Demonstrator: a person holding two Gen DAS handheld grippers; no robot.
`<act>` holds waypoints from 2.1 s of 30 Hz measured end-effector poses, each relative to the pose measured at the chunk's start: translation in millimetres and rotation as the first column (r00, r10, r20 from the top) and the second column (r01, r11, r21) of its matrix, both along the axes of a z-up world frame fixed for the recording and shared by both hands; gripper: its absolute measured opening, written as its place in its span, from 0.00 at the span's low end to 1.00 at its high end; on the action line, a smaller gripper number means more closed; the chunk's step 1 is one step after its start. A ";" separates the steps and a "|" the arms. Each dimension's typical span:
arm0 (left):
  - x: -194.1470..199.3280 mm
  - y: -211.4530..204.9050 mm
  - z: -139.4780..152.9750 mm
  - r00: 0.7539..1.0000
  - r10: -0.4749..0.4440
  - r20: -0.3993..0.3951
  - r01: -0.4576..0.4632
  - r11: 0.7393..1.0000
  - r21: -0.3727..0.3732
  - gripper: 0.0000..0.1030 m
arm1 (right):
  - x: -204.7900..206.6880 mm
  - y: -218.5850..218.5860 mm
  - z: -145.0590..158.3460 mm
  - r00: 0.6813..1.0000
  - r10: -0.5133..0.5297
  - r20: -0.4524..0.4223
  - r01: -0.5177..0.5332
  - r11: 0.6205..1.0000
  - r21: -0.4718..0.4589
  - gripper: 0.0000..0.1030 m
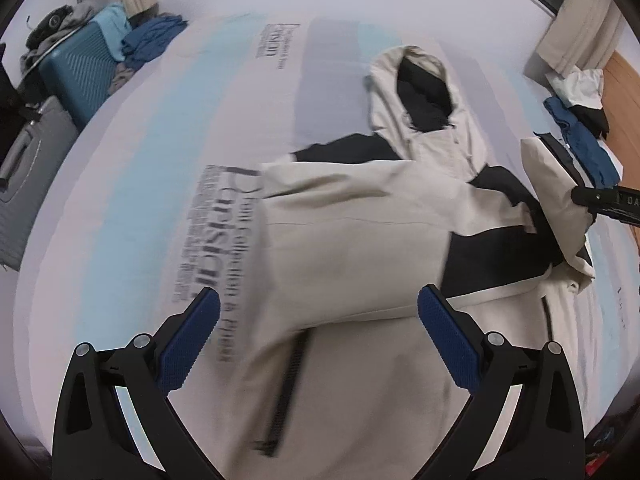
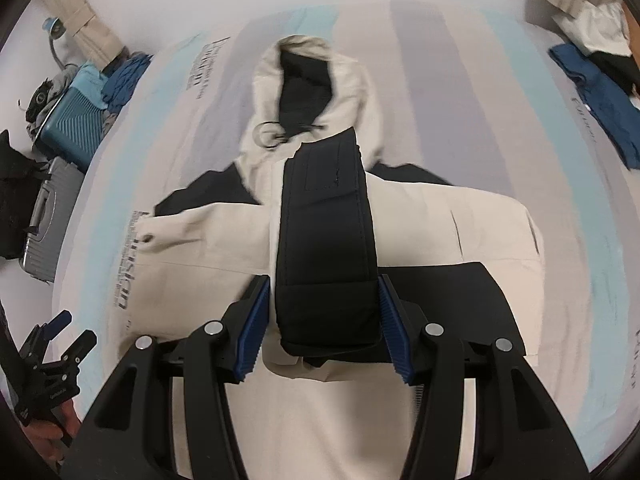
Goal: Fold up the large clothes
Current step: 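Carry the cuff with the right tool across the jacket body and release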
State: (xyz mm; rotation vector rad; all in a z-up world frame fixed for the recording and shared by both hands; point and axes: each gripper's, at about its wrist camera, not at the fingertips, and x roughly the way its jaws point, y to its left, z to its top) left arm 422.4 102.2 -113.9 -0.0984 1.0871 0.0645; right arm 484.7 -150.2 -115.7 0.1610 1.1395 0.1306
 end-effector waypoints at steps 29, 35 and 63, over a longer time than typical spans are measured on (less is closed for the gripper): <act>14.0 147.9 -19.2 0.999 -0.031 -0.035 0.030 0.998 -0.050 0.94 | 20.8 257.5 -72.0 0.976 0.210 -0.057 -0.216 0.964 -0.152 0.24; 7.0 155.7 -17.4 0.999 -0.017 -0.038 0.015 0.999 -0.043 0.94 | 20.4 263.9 -87.5 0.972 0.214 -0.096 -0.223 0.970 -0.095 0.24; -15.9 159.1 -10.9 0.998 0.014 -0.065 -0.015 1.000 -0.026 0.94 | 2.4 248.7 -78.3 0.982 0.186 -0.044 -0.188 0.981 -0.042 0.89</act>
